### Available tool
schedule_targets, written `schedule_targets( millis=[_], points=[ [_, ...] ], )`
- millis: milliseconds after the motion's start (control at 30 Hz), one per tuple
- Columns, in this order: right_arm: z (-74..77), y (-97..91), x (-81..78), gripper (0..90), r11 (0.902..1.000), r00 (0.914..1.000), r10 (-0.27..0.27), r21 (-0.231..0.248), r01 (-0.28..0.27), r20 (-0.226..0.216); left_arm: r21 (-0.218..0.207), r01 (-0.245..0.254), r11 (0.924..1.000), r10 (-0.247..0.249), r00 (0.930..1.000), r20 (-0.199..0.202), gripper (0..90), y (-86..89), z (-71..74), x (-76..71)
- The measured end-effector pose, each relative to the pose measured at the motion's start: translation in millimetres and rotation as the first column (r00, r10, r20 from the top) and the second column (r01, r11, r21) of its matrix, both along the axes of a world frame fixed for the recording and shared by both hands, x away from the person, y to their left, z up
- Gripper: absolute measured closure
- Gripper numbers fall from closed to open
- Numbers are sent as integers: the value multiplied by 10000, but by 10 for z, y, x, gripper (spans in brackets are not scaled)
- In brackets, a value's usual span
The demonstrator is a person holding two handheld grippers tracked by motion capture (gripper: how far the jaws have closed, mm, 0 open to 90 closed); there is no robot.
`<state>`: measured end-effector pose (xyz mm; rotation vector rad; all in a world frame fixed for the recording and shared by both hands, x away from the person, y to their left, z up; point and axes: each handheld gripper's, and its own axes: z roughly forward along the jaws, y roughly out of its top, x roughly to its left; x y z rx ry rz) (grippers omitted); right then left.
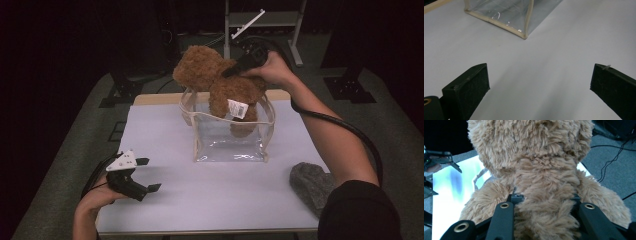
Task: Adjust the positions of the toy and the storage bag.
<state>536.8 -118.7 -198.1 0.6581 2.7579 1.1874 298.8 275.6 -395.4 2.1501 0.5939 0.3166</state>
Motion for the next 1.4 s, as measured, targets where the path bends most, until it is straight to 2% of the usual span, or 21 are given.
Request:
schedule_targets(
  millis=[300,367,400,467,500,600,867,1000,1167,1233,1400],
  points=[
    [-319,22,-72,618,9988,9992,144,-466,-161,-362,5,34,10000,-34,10000,-12,15,5,-7,-1],
    [-351,21,-75,618,9986,9990,137,-502,-159,-435,-41,27,10000,-27,10000,-43,15,4,-9,-3],
    [-454,16,-86,614,9978,9980,106,-649,-146,-622,-20,37,10000,-37,10000,-52,15,3,-13,-1],
    [-483,12,-87,613,9976,9978,112,-679,-157,-660,0,54,10000,-54,10000,-54,15,2,-17,1],
    [-552,8,-107,604,9966,9966,77,-806,-143,-816,-21,71,10000,-71,9999,-99,15,-1,-24,4],
    [-616,5,-136,594,9940,9961,117,-1076,-211,-878,-15,88,10000,-88,9999,-106,15,-5,-24,12],
    [-719,-75,-182,506,9910,9943,-1,-1333,-142,-1070,-55,165,9998,-165,9998,-119,15,-2,-30,22],
    [-710,-129,-200,462,9933,9940,-13,-1153,-115,-1098,-30,192,9998,-192,9996,-198,15,-15,-45,29],
    [-758,-130,-216,447,9930,9922,-54,-1181,-94,-1247,-32,162,9999,-163,9997,-189,15,-8,-47,33],
    [-775,-122,-213,443,9918,9924,-85,-1274,-73,-1231,-67,168,9998,-169,9997,-172,15,-8,-43,29],
    [-728,-153,-228,401,9941,9939,-127,-1081,8,-1095,-94,164,9998,-166,9997,-204,15,0,-42,27]
  ],
)
